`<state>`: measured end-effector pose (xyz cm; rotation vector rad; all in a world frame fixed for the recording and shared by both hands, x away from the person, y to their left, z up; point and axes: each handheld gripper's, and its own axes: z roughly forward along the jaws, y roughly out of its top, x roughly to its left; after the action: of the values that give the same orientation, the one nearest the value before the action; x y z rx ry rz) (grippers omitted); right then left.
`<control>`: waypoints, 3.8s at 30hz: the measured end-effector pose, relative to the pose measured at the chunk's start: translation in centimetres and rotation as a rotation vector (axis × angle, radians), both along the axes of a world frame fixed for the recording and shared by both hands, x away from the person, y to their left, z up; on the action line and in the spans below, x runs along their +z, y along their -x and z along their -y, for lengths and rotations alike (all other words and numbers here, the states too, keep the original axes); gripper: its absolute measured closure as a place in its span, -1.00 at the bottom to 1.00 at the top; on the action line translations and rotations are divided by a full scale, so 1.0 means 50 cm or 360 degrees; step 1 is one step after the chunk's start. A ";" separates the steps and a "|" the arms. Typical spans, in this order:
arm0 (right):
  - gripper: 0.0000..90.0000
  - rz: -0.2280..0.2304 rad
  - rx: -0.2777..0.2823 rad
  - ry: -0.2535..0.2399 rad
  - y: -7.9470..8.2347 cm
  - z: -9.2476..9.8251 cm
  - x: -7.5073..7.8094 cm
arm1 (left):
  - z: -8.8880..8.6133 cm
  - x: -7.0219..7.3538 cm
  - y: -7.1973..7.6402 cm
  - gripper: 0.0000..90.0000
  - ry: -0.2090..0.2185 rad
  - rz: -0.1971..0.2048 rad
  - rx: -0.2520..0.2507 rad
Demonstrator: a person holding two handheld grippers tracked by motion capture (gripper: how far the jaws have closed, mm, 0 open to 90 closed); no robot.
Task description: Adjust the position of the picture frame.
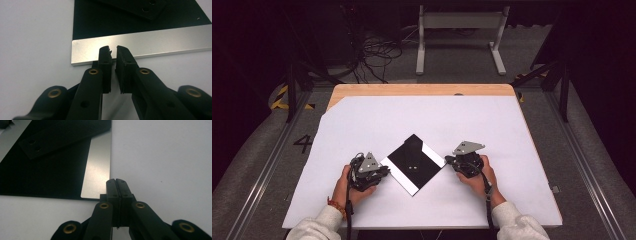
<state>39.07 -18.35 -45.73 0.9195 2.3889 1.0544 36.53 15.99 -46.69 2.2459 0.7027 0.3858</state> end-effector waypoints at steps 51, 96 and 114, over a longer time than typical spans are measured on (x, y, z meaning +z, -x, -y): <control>1.00 -0.0153 0.0075 -0.0055 0.015 0.054 0.002 | 0.047 0.007 -0.088 0.99 0.0020 -0.0065 0.0012; 1.00 -0.0146 0.0176 -0.0014 0.095 0.075 0.003 | 0.035 0.022 0.109 0.89 0.0027 -0.0058 -0.0276; 1.00 -0.0137 0.0249 -0.0017 0.118 0.047 0.001 | 0.044 0.012 0.101 0.85 0.0025 -0.0076 -0.0270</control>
<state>33.16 -20.70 -45.69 0.8077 2.5639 1.1058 31.49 13.82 -46.10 2.2858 0.5322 0.2432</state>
